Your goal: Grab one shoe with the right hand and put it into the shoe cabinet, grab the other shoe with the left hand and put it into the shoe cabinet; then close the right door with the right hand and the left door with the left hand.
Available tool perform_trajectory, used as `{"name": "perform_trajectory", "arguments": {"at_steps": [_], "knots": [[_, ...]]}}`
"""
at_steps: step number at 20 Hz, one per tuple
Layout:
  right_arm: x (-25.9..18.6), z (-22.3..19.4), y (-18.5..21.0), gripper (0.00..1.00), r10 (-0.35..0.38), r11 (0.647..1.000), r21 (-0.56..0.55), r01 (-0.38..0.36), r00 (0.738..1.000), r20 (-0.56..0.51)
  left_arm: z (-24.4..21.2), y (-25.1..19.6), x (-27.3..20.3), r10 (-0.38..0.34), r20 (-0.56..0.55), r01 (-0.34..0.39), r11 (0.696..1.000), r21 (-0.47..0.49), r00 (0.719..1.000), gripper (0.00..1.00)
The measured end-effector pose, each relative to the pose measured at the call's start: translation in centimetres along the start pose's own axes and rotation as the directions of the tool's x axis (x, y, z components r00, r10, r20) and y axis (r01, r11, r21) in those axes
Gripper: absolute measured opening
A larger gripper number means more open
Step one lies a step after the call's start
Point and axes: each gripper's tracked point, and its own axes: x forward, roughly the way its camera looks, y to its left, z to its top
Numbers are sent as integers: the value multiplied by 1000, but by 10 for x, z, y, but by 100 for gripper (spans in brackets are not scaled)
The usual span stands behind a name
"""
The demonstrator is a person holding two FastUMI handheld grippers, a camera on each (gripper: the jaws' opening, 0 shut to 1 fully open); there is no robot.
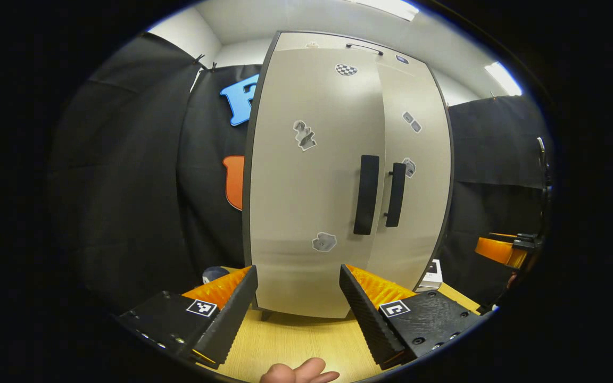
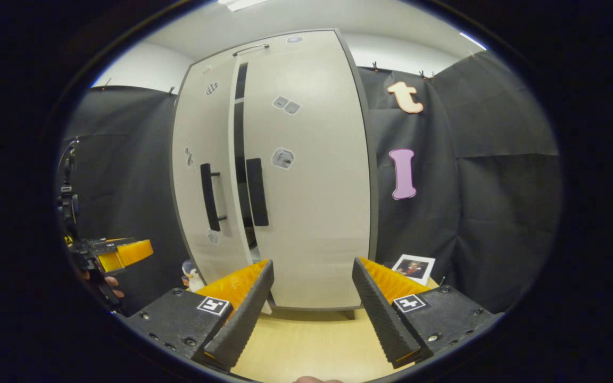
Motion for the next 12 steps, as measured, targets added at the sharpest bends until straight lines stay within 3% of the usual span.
{"name": "perform_trajectory", "arguments": {"at_steps": [12], "knots": [[8,5,5,97,10,1000,-2,-10,1000,4,2,4,3,0,4,0,1000,-3,1000,95]]}}
